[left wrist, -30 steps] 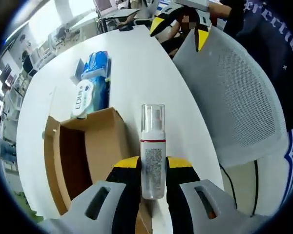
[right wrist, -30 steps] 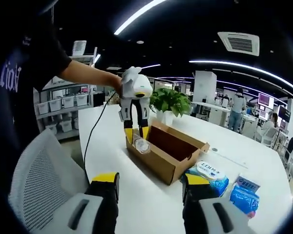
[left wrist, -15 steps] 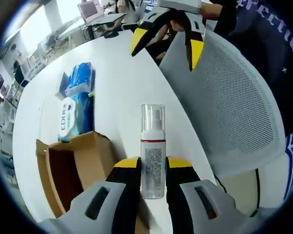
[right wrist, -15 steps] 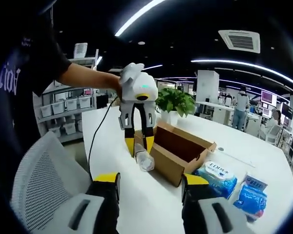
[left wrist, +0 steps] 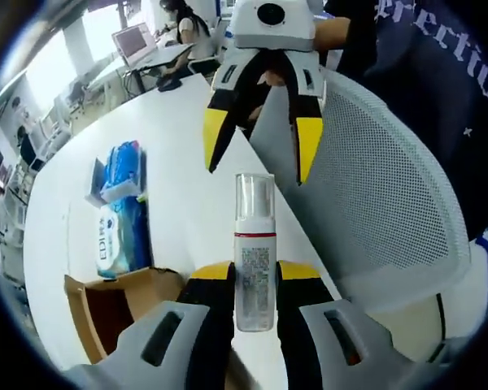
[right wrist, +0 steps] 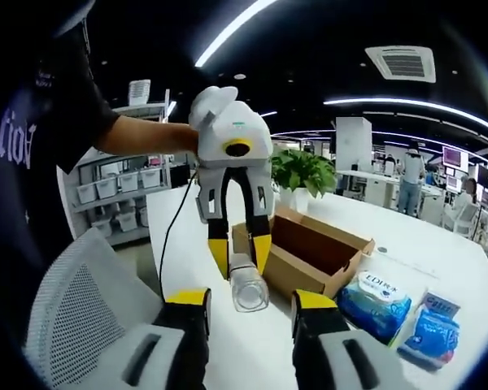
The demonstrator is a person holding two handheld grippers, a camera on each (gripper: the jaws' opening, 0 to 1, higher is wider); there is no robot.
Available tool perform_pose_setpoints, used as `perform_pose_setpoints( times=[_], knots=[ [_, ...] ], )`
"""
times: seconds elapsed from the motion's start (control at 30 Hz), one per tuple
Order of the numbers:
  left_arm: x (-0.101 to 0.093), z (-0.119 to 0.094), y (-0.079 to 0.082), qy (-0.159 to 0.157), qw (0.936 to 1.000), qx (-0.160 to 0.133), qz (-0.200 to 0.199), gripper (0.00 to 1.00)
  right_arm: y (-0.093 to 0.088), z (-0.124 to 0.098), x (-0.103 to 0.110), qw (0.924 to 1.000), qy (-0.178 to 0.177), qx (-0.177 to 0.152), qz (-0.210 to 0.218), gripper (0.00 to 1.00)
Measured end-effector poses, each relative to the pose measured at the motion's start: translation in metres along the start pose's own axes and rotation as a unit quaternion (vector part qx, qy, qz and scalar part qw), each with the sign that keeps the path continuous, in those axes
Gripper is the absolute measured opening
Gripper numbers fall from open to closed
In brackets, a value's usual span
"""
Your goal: Operate the shoe box by opening the lid, removing the specified soft item, and placing it in the target area until the item is outside and the box remains undamaged.
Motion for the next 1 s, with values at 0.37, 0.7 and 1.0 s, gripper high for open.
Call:
perform_pose_setpoints(
  times=[0.37,0.7,1.0],
  knots=[
    [-0.006,0.007,0.014,-0.015,0.9997,-0.011,0.017,0.17,0.000,0.001,0.008,0.9996,0.024,0.009,-0.010,0.21],
    [-0.006,0.011,0.017,-0.022,0.9993,-0.016,0.024,0.17,-0.003,0.001,0.010,0.9990,0.024,0.021,-0.032,0.16],
    [-0.009,0.015,0.014,-0.030,0.9991,-0.022,0.022,0.18,-0.003,0.001,0.013,0.9987,0.024,0.031,-0.033,0.15]
  ],
)
Point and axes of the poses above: the point that each gripper's makers call its tool centre point, and the gripper's own axes: z roughly forward along the fingers, x roughly to its left, y roughly out of its top, the point moved 9 cm from there along -z, roughly backward along the fingers, and after that the axes turned 1 degree about -z, right-handed, at the moved point
